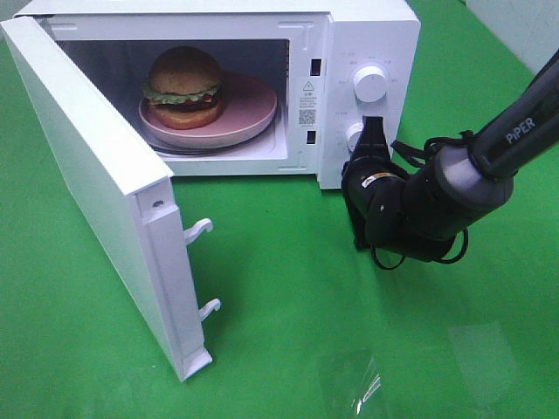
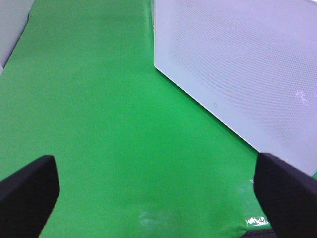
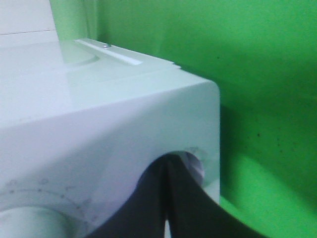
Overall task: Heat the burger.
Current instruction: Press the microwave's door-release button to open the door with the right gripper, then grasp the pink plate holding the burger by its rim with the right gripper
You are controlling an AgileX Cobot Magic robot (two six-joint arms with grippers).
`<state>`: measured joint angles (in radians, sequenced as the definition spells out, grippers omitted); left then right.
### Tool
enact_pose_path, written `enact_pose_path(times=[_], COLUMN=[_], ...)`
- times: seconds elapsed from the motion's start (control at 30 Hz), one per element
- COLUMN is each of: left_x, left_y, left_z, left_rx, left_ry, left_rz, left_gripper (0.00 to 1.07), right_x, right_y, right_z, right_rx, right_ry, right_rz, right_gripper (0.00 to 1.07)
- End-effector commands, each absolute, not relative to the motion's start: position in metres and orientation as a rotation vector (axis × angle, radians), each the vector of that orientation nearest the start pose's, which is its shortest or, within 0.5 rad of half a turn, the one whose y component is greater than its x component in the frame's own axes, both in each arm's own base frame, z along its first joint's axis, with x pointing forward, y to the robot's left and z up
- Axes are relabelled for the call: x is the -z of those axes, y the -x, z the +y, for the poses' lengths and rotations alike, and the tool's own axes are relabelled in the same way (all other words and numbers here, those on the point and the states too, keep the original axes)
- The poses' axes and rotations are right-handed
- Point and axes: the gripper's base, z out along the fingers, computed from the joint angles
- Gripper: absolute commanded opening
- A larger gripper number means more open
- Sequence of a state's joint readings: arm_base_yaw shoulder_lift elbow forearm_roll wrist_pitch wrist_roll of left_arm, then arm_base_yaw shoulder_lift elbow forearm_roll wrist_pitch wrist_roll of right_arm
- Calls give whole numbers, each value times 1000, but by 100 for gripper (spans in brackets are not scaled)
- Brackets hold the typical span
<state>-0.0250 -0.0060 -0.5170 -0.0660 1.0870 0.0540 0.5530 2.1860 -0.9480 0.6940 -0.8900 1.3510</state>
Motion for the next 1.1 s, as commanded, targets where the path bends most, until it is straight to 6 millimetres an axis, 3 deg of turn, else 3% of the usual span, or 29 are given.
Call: enact_pose_path(times=[0.03,0.33,0.4,0.47,0.8,0.93,1.07,1.1], left_x=[-281,-281,-281,-281,-281,-281,-281,-281], left_y=[11,11,11,11,11,11,11,11], left_z=[-6,-6,-6,-6,-6,-6,-6,-6], left_rx=[71,71,71,71,71,71,71,71], left_ry=[-85,-85,-85,-85,-85,-85,-85,-85], left_rz=[2012,2012,2012,2012,2012,2012,2012,2012], left_gripper=[101,101,101,101,101,101,101,101], right_x=[-141,-113,-113,-108,-102,-108,-126,-126], right_y=[-377,-346,-346,-335,-305,-296,-289,-289], right_z=[159,179,179,178,170,168,170,170], right_rx=[-1261,-1211,-1211,-1167,-1023,-953,-843,-843], right_ry=[-1226,-1324,-1324,-1369,-1479,-1392,-1118,-1118], right_rz=[1074,1338,1338,1467,1742,1873,2069,2069], right_gripper=[0,0,0,0,0,0,0,0])
